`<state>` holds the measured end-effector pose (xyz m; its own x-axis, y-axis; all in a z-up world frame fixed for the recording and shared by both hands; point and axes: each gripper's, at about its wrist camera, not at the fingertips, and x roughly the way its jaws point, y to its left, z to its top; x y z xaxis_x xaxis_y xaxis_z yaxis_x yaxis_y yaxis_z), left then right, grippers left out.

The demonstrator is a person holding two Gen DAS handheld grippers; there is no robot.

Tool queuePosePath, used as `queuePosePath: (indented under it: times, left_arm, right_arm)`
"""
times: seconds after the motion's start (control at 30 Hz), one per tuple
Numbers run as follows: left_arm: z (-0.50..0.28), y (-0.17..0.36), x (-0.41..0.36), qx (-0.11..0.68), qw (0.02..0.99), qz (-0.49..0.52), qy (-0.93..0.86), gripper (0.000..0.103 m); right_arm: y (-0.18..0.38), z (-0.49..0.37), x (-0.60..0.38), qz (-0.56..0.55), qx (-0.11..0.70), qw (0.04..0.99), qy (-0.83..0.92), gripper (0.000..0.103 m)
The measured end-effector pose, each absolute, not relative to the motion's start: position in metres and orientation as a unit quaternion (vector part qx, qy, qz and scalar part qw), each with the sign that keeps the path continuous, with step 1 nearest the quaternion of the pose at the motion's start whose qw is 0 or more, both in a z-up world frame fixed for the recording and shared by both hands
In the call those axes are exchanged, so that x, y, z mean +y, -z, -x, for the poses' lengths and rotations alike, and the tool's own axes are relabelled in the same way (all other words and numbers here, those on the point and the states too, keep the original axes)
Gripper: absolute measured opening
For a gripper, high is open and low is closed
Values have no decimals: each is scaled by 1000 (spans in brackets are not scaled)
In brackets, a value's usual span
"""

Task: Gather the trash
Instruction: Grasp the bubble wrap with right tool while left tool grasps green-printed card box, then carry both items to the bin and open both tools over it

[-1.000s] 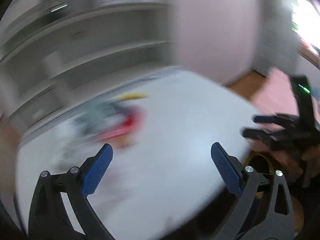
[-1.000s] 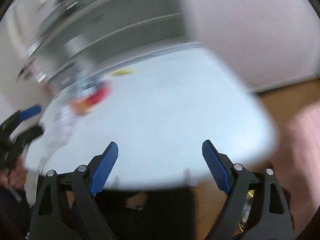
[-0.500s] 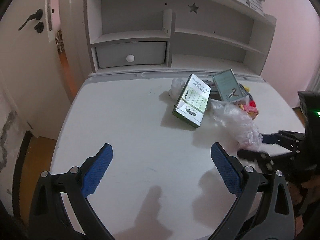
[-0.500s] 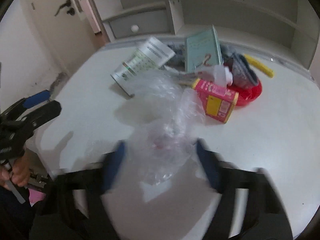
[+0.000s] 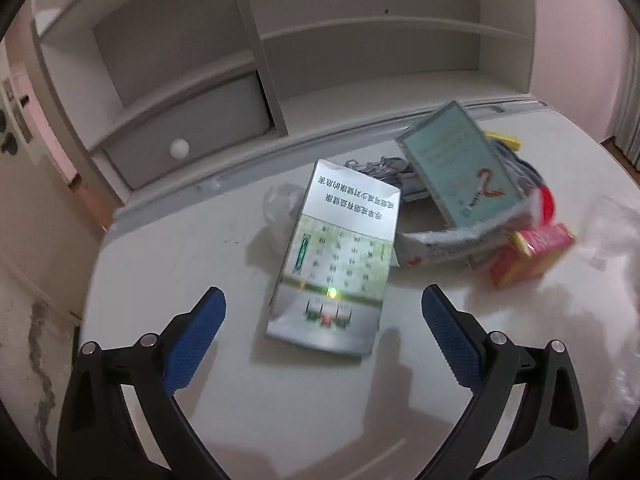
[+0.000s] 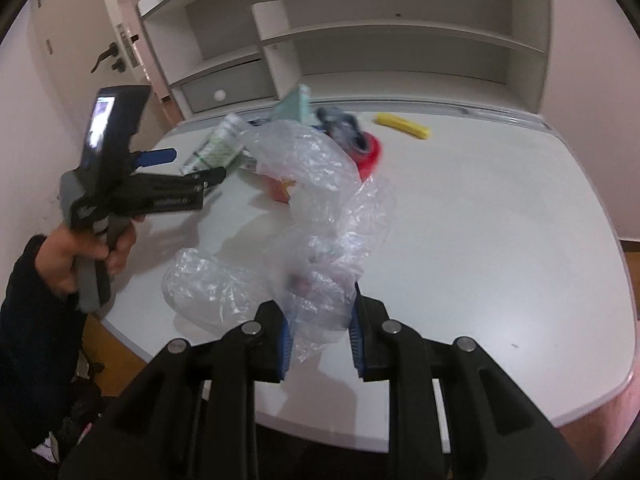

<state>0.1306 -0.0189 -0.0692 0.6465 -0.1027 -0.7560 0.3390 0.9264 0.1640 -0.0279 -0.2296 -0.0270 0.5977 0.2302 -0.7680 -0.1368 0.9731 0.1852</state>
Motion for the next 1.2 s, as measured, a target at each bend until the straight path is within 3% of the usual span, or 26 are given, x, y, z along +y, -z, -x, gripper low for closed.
queuePosePath:
  times: [0.1,0.13,0.17,0.47,0.7,0.97,1.2]
  left_arm:
    - [-140,76,-18,413,892,-150,107,93]
    - [-140,76,-17,411,893,-153,104,72]
    - [-140,76,-16,412,892,-155,101,59]
    - [-82,-1,-29,342,922,-119,137,58]
    - [-15,-24,-156,302,893,-140,303,58]
    - [92,13,-334,308,790,-155,507,58]
    - [164,111,-465,365,693,-186,593,58]
  right_arm:
    - [27,33,-244,-61,435,894,-93,23]
    - [27,34,-247,-63,434,894,-90,23]
    - [27,39,-253,-64,432,896,-86,23]
    - [24,80,-330,-114,409,905,-9,23]
    - [40,148,-442,-173,387,894,143,23]
    - [84,265,-558,-229,384,831,331,23]
    - [160,338,-630,-276,428,751,420,23]
